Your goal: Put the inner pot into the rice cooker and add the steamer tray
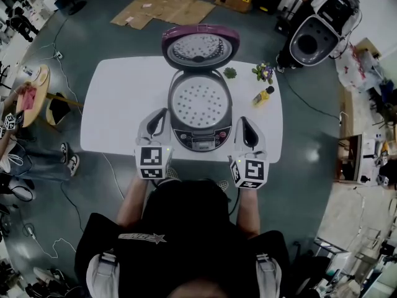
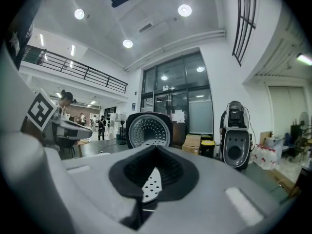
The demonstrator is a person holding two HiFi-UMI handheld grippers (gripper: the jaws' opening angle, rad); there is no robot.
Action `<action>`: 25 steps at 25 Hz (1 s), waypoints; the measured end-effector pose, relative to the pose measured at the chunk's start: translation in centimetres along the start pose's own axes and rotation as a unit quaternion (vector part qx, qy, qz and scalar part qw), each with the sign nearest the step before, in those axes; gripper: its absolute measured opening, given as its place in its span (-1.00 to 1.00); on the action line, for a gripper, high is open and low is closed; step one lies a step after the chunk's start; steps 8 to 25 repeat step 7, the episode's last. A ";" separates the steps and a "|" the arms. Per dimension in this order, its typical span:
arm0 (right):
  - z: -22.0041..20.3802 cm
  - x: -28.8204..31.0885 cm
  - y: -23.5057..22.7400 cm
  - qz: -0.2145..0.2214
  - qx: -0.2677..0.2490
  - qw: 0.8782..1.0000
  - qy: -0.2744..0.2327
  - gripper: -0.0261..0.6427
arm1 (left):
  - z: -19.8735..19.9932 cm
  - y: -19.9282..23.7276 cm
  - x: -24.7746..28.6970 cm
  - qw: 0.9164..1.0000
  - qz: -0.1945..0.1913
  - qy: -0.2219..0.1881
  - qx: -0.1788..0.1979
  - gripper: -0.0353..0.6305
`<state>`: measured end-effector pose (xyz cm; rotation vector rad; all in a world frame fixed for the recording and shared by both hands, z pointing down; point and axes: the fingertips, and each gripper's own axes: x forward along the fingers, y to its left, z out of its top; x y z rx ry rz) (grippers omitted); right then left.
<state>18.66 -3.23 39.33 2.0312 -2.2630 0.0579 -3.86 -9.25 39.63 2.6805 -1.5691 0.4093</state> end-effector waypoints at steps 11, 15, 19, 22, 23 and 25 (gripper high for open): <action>0.0 -0.1 0.0 -0.002 0.002 1.000 -0.001 -0.90 | 0.2 -0.1 0.0 1.000 -0.001 -0.002 0.000 -0.85; 0.0 -0.1 0.0 -0.002 0.002 1.000 -0.001 -0.90 | 0.2 -0.1 0.0 1.000 -0.001 -0.002 0.000 -0.85; 0.0 -0.1 0.0 -0.002 0.002 1.000 -0.001 -0.90 | 0.2 -0.1 0.0 1.000 -0.001 -0.002 0.000 -0.85; 0.0 -0.1 0.0 -0.002 0.002 1.000 -0.001 -0.90 | 0.2 -0.1 0.0 1.000 -0.001 -0.002 0.000 -0.85; 0.0 -0.1 0.0 -0.002 0.002 1.000 -0.001 -0.90 | 0.2 -0.1 0.0 1.000 -0.001 -0.002 0.000 -0.85; 0.0 -0.1 0.0 -0.002 0.002 1.000 -0.001 -0.90 | 0.2 -0.1 0.0 1.000 -0.001 -0.002 0.000 -0.85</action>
